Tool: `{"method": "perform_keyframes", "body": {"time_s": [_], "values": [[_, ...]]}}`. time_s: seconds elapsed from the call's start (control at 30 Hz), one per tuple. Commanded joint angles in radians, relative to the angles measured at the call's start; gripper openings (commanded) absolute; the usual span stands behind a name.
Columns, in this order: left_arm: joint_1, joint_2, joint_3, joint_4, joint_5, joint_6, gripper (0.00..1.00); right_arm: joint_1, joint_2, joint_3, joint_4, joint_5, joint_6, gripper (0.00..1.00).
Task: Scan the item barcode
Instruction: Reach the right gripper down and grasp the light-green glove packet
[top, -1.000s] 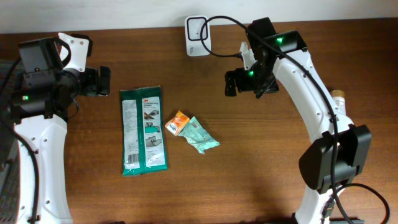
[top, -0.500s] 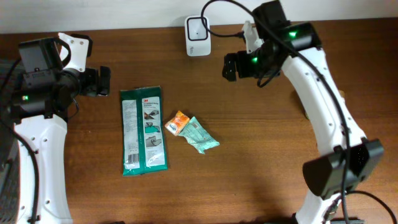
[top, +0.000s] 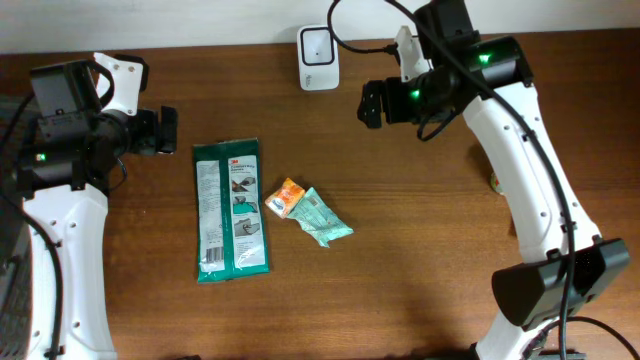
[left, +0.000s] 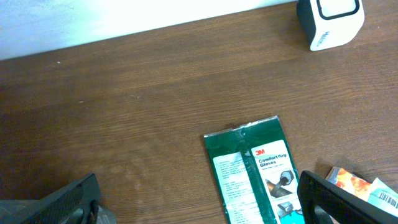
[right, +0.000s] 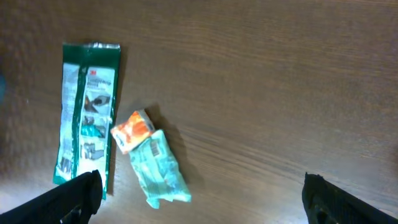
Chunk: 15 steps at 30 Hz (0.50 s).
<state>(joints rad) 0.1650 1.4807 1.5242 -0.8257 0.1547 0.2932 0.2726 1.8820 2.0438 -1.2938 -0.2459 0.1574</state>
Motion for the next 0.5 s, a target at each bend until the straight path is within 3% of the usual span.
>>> {"method": "perform_keyframes", "body": {"time_s": [0.0, 0.23, 0.37, 0.47], "values": [[0.004, -0.009, 0.015, 0.002, 0.014, 0.012, 0.99, 0.068, -0.009, -0.043, -0.045, -0.012, -0.105, 0.98], [0.003, -0.009, 0.015, 0.002, 0.014, 0.012, 0.99, 0.113, -0.005, -0.192, -0.027, -0.037, -0.122, 0.99], [0.004, -0.009, 0.015, 0.002, 0.014, 0.012, 0.99, 0.17, -0.005, -0.415, 0.131, -0.148, 0.002, 0.79], [0.004, -0.009, 0.015, 0.002, 0.014, 0.012, 0.99, 0.27, -0.005, -0.562, 0.307, -0.147, 0.128, 0.49]]}}
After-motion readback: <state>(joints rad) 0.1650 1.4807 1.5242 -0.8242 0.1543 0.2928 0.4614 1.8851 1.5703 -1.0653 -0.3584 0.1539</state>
